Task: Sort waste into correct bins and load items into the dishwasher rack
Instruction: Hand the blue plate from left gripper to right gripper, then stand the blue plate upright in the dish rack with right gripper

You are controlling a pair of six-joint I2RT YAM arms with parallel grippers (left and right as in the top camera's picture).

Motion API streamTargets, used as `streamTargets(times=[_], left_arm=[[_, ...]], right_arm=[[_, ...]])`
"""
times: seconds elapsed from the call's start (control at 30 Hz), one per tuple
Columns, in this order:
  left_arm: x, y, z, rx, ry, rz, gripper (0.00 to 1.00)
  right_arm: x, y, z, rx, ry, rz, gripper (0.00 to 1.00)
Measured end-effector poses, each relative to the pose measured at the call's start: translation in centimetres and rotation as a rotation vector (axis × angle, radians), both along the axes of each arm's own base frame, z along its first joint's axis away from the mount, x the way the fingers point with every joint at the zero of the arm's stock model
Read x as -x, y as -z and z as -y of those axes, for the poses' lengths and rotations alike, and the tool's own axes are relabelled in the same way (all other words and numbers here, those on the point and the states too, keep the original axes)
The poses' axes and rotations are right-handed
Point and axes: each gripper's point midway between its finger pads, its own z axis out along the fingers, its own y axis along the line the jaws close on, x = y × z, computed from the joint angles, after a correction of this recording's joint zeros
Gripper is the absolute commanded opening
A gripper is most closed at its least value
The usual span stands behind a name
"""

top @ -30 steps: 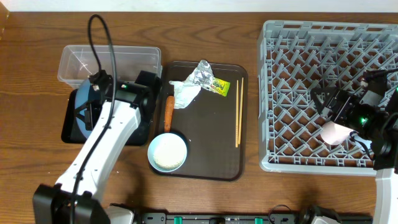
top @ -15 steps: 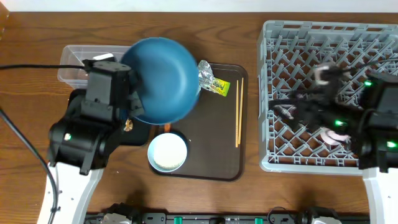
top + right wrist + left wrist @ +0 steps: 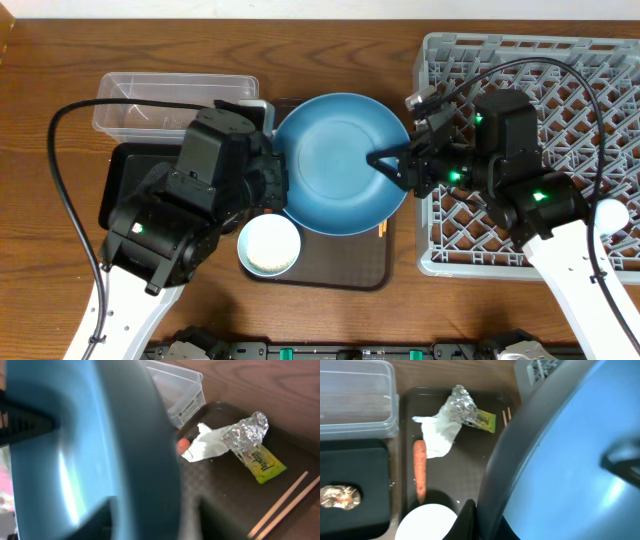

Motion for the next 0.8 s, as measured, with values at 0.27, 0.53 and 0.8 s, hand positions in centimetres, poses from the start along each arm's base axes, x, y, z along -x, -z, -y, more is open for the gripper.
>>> streamTargets(times=[0.27,0.53,0.8], left_arm=[[0.4,-0.4,1.3,0.022,0.059,0.013,0.68],[0.5,-0.4,1.4,0.028,0.064,0.009,0.73],[0.5,-0.4,1.4,0.029,0.065,0.009,0.74]], right_arm=[[-2.9,1.9,5.4,0.187,0.285,0.014,0.01],[-5.9,-1.8,24.6,0.668,1.146,0.234,0.01],[-3.3,-6.6,35.3,0.911,1.741,0.349,0.01]])
